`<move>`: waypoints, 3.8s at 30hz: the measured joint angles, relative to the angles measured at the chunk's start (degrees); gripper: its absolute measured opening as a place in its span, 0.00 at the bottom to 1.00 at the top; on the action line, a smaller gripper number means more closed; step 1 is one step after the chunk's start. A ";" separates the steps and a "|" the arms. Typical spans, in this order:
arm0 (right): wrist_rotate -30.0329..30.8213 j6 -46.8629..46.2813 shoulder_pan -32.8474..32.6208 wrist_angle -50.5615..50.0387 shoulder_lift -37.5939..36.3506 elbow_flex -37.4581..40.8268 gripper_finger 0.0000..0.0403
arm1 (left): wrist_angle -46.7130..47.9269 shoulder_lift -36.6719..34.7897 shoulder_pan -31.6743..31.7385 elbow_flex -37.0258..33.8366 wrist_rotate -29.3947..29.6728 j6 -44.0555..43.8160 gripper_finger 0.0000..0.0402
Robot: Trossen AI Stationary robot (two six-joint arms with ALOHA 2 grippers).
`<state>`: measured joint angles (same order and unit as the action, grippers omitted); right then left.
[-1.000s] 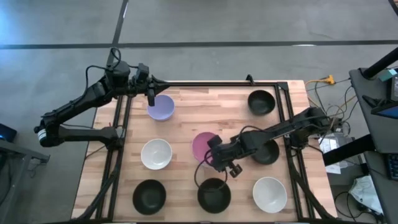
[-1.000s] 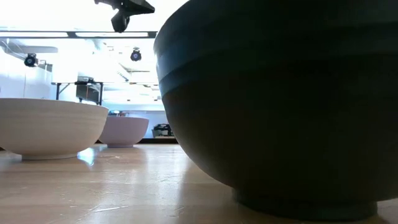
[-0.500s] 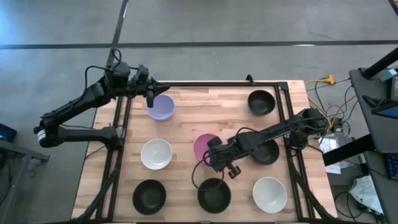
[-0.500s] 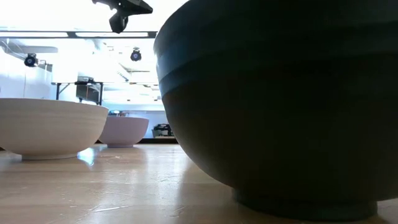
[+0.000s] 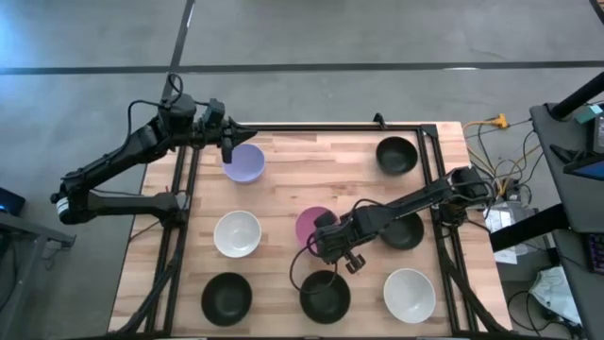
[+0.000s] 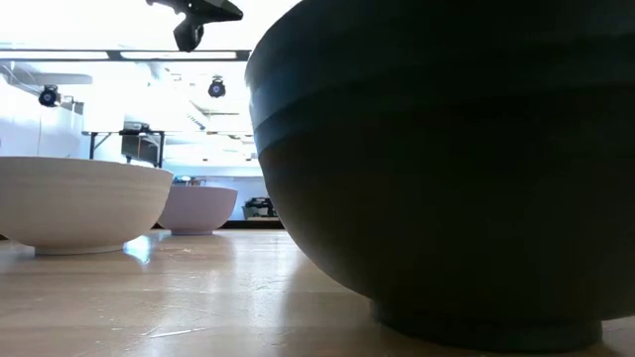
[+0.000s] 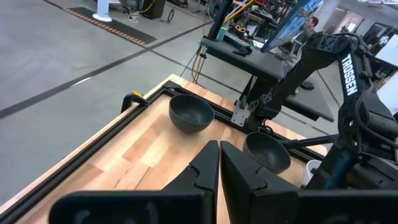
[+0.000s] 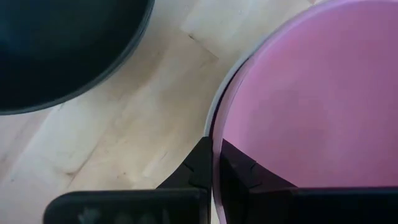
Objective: Nest bowls inside each other
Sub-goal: Stack the pink bowl on the white bowl, then stack the black bowl on the pink bowl
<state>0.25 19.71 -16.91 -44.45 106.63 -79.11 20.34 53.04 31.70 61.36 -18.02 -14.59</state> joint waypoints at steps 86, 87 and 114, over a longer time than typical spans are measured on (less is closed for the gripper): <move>3.98 -39.93 43.96 -1.83 -45.05 27.91 0.07 | -0.86 1.90 0.00 -2.47 0.17 -0.80 0.00; 2.42 -40.48 45.71 -1.41 -46.39 29.20 0.09 | -0.88 2.10 0.00 -2.49 0.26 -2.40 0.00; 0.94 -22.00 52.47 -12.50 -17.61 22.66 0.08 | -12.84 7.32 0.04 -1.92 0.24 -10.58 0.00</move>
<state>1.19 -2.29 35.56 -56.96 89.02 -56.45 7.51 60.36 31.75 59.44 -17.78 -25.17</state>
